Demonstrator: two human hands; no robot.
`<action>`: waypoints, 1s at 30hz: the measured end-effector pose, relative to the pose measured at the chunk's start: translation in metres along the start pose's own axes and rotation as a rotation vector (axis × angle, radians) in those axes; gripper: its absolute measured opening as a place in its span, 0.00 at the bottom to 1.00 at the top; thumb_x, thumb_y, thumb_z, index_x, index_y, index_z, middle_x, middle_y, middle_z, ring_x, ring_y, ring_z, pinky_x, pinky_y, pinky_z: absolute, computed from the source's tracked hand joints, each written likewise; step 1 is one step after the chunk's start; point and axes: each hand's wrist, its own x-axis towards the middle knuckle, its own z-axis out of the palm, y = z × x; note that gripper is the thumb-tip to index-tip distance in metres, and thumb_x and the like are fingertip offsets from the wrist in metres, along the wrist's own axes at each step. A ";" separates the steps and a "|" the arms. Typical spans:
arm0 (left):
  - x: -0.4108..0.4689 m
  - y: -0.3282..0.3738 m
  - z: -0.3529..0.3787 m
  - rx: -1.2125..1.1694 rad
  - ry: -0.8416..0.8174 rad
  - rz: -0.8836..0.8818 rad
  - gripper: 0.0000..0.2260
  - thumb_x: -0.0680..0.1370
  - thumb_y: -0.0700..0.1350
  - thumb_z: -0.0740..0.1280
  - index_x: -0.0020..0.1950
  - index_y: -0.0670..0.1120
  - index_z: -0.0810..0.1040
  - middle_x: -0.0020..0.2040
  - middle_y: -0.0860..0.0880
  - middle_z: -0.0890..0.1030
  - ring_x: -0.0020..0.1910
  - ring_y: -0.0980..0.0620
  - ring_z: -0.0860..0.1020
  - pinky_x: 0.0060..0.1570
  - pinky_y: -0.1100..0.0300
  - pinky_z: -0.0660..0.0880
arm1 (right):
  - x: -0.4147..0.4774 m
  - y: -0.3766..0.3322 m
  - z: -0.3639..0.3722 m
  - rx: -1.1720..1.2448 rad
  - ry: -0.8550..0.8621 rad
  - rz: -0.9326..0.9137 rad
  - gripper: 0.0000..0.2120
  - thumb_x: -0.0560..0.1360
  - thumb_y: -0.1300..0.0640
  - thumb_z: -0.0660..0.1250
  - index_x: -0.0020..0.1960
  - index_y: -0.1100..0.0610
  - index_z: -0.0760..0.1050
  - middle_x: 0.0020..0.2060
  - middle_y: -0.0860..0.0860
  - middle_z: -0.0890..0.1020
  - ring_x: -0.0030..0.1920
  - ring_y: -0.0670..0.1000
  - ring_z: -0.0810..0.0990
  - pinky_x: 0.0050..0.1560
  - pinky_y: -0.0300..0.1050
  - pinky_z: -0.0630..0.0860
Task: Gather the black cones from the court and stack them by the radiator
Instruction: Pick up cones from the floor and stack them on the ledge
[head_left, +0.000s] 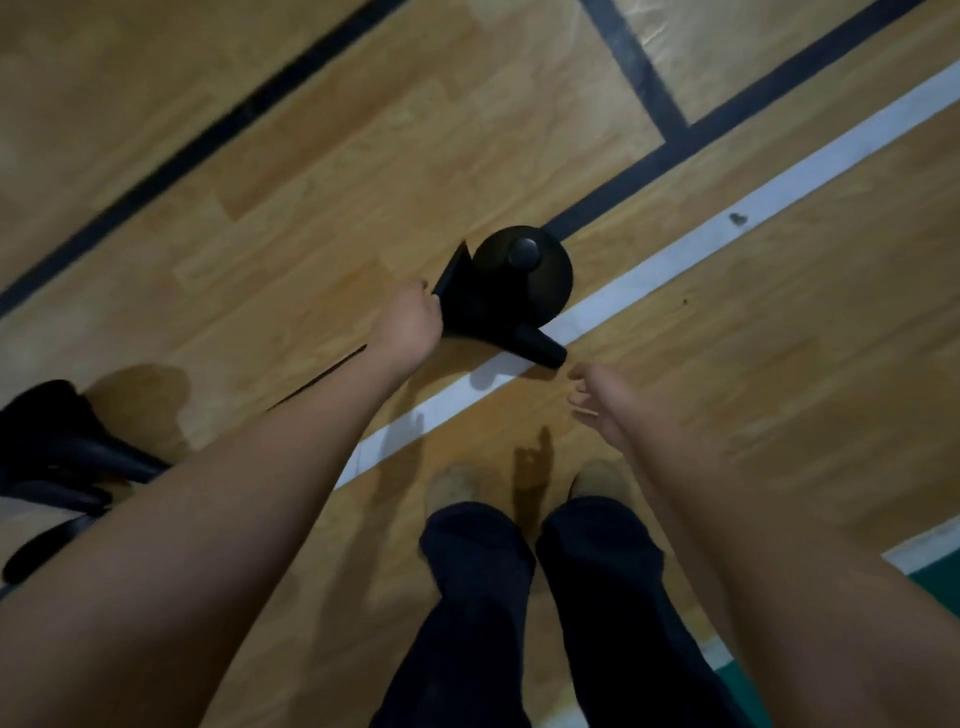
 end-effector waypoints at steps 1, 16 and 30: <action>0.011 -0.005 0.008 -0.012 0.012 0.028 0.19 0.83 0.43 0.52 0.74 0.40 0.64 0.70 0.41 0.71 0.67 0.42 0.71 0.59 0.57 0.68 | 0.016 0.002 0.003 -0.014 0.000 0.001 0.19 0.78 0.59 0.61 0.69 0.60 0.66 0.62 0.55 0.70 0.63 0.55 0.72 0.60 0.48 0.71; 0.034 -0.017 0.000 -0.096 0.229 0.111 0.15 0.81 0.41 0.60 0.68 0.49 0.75 0.60 0.48 0.80 0.46 0.56 0.78 0.43 0.64 0.71 | 0.051 -0.015 0.032 0.216 -0.067 0.001 0.12 0.69 0.65 0.56 0.52 0.61 0.68 0.57 0.53 0.69 0.50 0.53 0.70 0.49 0.41 0.66; -0.146 0.079 -0.194 -0.473 0.273 -0.072 0.15 0.81 0.41 0.60 0.68 0.49 0.74 0.64 0.48 0.77 0.64 0.47 0.74 0.65 0.49 0.70 | -0.226 -0.125 -0.012 0.261 -0.017 -0.165 0.19 0.72 0.64 0.59 0.63 0.59 0.69 0.49 0.51 0.74 0.58 0.54 0.75 0.45 0.42 0.71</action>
